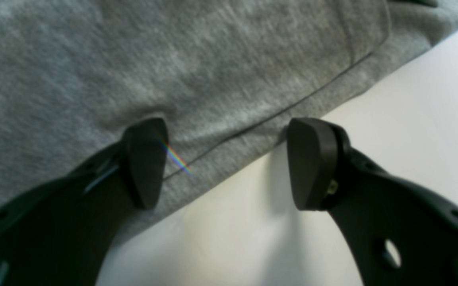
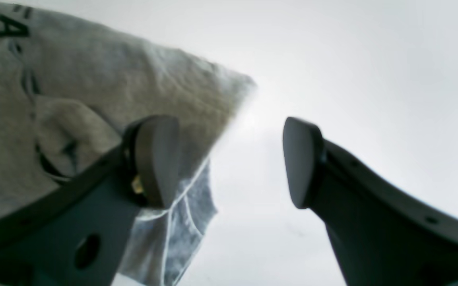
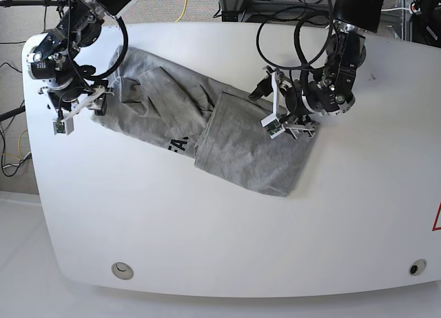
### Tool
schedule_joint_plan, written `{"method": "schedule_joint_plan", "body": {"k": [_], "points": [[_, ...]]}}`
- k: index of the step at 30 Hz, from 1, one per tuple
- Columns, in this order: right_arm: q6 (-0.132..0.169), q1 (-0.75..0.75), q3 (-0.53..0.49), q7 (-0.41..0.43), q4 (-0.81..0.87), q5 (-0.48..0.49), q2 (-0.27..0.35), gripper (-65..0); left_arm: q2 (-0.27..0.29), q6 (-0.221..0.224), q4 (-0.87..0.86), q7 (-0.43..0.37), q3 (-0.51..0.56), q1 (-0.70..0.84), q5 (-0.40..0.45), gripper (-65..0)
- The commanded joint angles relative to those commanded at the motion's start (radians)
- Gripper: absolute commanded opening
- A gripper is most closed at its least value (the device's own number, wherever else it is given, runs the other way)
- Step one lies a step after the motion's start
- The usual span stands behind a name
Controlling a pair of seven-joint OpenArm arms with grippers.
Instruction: Fold the T-shirt properly
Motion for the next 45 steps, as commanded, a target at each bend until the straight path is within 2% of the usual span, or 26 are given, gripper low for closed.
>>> {"method": "schedule_joint_plan", "body": {"k": [1, 3, 5, 7, 11, 13, 15, 19, 25, 35, 37, 45], "points": [[-0.004, -0.006, 0.003, 0.029, -0.056, 0.004, 0.006, -22.7, 0.001, 0.0, 0.009, 0.024, 0.004, 0.001, 0.007, -18.6], [0.002, -0.012, 0.008, 0.046, -0.086, 0.009, 0.007, -22.6, 0.004, 0.0, 0.007, 0.023, 0.01, 0.002, 0.006, -19.5], [0.021, -0.019, 0.015, 0.059, -0.112, 0.014, 0.004, -22.8, 0.005, 0.0, 0.001, 0.018, 0.015, 0.003, 0.006, -20.9], [0.024, -0.027, 0.022, 0.07, -0.133, 0.02, 0.0, -23.4, 0.007, 0.0, -0.007, -0.007, 0.02, 0.005, 0.005, -24.6], [0.024, -0.042, 0.039, 0.073, -0.158, 0.026, -0.01, -24.6, 0.009, 0.0, -0.023, -0.063, 0.026, 0.008, 0.004, -37.4], [0.024, -0.02, 0.047, 0.105, -0.218, 0.023, 0.0, -25.0, -0.001, 0.0, -0.033, -0.081, 0.024, 0.002, 0.002, -47.8], [0.024, -0.017, 0.05, 0.108, -0.242, 0.034, 0.003, -24.9, -0.002, 0.0, -0.035, -0.089, 0.024, 0.001, 0.003, -49.9], [0.024, -0.009, 0.05, 0.116, -0.287, 0.065, 0.012, -24.3, -0.004, 0.0, -0.037, -0.088, 0.024, 0.0, 0.006, -46.7], [0.024, 0.021, 0.04, 0.135, -0.335, 0.123, 0.035, -22.0, -0.012, 0.0, -0.055, -0.065, 0.016, -0.005, -0.003, -28.1], [0.024, 0.031, 0.044, 0.124, -0.317, 0.213, 0.021, -19.9, -0.012, 0.0, -0.04, -0.053, -0.03, 0.005, -0.012, -23.4], [0.024, 0.027, 0.049, 0.13, -0.32, 0.232, 0.009, -19.8, -0.01, 0.0, -0.019, -0.061, -0.068, 0.014, -0.017, -21.4], [0.024, 0.025, 0.044, 0.115, -0.297, 0.194, -0.03, -19.7, -0.005, 0.0, 0.01, -0.06, -0.132, 0.033, -0.039, -21.7]]}}
